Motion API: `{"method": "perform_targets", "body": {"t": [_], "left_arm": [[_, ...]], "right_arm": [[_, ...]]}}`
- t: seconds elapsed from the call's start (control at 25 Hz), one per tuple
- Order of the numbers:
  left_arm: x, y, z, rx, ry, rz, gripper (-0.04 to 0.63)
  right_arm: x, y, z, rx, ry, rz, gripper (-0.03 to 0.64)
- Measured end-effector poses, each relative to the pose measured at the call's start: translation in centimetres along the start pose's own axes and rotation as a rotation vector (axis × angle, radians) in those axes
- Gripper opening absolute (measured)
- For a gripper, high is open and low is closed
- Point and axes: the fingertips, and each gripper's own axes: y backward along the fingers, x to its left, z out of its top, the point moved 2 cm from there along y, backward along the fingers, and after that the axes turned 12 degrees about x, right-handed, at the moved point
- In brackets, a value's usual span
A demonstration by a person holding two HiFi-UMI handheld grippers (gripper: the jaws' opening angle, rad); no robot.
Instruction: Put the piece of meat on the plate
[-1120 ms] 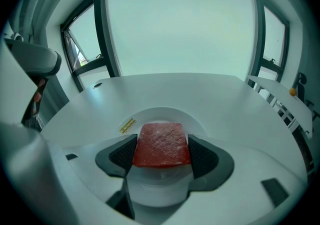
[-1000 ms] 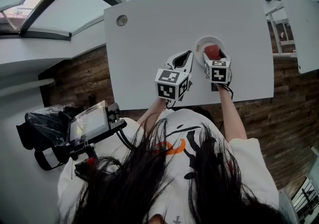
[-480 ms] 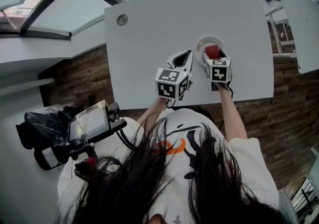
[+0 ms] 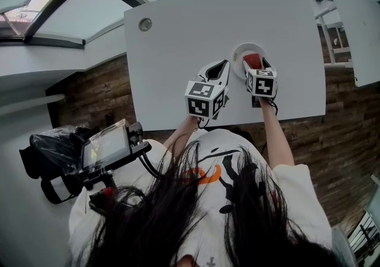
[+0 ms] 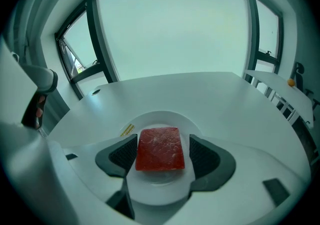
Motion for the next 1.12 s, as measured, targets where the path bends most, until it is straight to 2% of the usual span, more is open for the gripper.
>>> {"method": "perform_targets", "body": {"t": [0.4, 0.56, 0.84, 0.88, 0.92, 1.08, 1.12], "left_arm": [[-0.5, -0.1, 0.1, 0.001, -0.012, -0.012, 0.006], [-0.8, -0.1, 0.1, 0.002, -0.018, -0.020, 0.006], [-0.9, -0.1, 0.0, 0.005, -0.023, -0.023, 0.006], [-1.0, -0.1, 0.0, 0.006, -0.022, -0.023, 0.006], [-1.0, -0.1, 0.0, 0.007, -0.022, -0.023, 0.006], [-1.0, -0.1, 0.0, 0.008, -0.020, -0.022, 0.006], [-1.0, -0.1, 0.0, 0.007, -0.021, -0.022, 0.006]], "right_arm": [[0.2, 3.5, 1.3, -0.118, -0.105, 0.036, 0.314], [0.5, 5.3, 2.1, -0.178, -0.168, 0.081, 0.314], [1.7, 7.9, 3.2, -0.249, -0.210, 0.135, 0.313], [1.7, 8.2, 3.3, -0.260, -0.229, 0.134, 0.213], [1.6, 8.5, 3.3, -0.268, -0.246, 0.134, 0.184], [1.7, 8.9, 3.0, -0.267, -0.285, 0.148, 0.167], [1.6, 9.1, 2.8, -0.272, -0.296, 0.144, 0.098]]}}
